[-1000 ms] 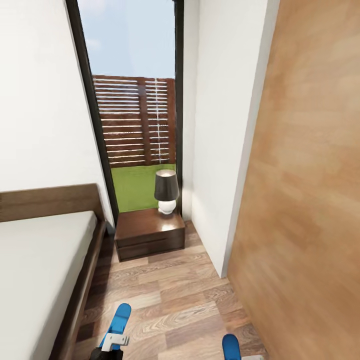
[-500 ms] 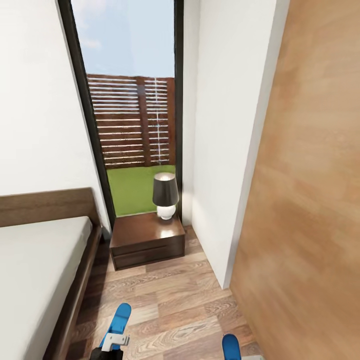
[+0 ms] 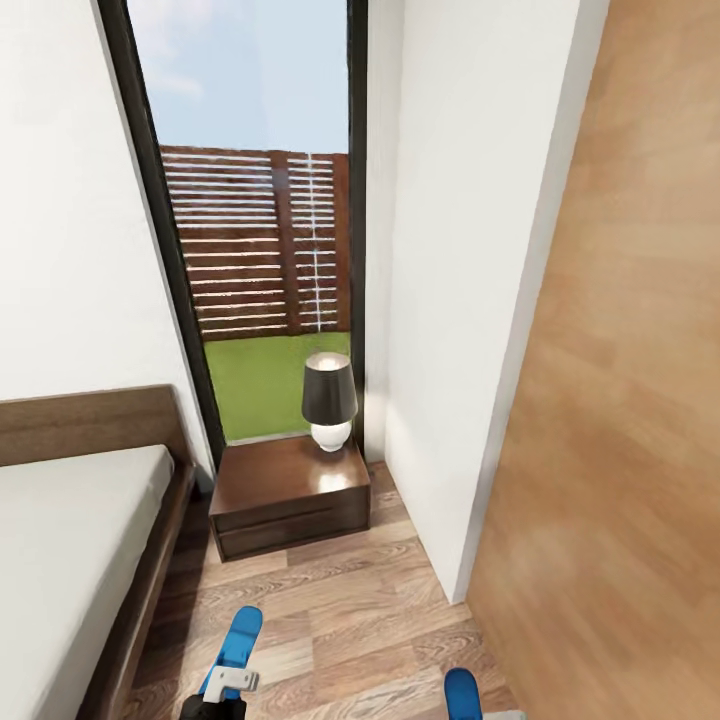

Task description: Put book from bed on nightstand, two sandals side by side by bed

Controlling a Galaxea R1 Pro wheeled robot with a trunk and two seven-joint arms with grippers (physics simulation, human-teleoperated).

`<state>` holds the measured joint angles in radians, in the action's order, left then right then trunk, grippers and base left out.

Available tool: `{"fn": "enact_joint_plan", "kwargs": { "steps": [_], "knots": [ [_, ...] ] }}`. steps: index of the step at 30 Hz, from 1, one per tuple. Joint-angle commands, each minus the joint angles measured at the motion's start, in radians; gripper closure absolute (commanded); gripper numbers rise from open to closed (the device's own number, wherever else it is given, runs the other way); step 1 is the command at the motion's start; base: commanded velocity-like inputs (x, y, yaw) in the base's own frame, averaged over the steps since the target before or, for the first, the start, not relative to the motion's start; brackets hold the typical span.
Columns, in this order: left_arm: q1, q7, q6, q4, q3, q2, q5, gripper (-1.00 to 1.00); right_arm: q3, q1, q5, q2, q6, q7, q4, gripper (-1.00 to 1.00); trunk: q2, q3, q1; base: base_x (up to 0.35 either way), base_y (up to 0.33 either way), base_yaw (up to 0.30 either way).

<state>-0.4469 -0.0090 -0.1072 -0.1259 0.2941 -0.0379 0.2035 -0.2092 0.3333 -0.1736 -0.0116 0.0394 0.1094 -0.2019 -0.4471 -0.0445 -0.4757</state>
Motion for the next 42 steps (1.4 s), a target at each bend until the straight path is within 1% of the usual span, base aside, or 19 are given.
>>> {"fn": "enact_joint_plan", "kwargs": {
  "steps": [1, 14, 27, 34, 42],
  "knots": [
    [-0.001, -0.002, -0.005, 0.001, 0.008, 0.0, 0.008, 1.0, -0.007, 0.001, -0.012, -0.001, 0.004, 0.003, 0.001, 1.0, -0.002, -0.002, -0.001, 0.341, 0.0, 0.0],
    [-0.001, -0.002, -0.012, 0.002, 0.008, 0.0, 0.008, 1.0, -0.007, 0.001, -0.012, -0.001, 0.004, 0.003, 0.001, 1.0, -0.002, -0.002, -0.001, 0.315, 0.0, 0.017],
    [-0.001, -0.002, -0.013, 0.002, 0.008, 0.0, 0.008, 1.0, -0.007, 0.001, -0.012, -0.001, 0.004, 0.003, 0.001, 1.0, -0.002, -0.002, -0.001, 0.119, 0.0, 0.207],
    [-0.001, -0.002, -0.013, 0.002, 0.008, 0.0, 0.008, 1.0, -0.007, 0.001, -0.012, -0.001, 0.004, 0.003, 0.001, 1.0, -0.002, -0.002, -0.001, 0.124, 0.0, 0.042],
    [-0.001, -0.002, -0.014, 0.002, 0.008, 0.0, 0.008, 1.0, -0.007, 0.001, -0.012, -0.001, 0.004, 0.003, 0.001, 1.0, -0.002, -0.002, -0.001, 0.291, 0.0, 0.005]
  ]
}}
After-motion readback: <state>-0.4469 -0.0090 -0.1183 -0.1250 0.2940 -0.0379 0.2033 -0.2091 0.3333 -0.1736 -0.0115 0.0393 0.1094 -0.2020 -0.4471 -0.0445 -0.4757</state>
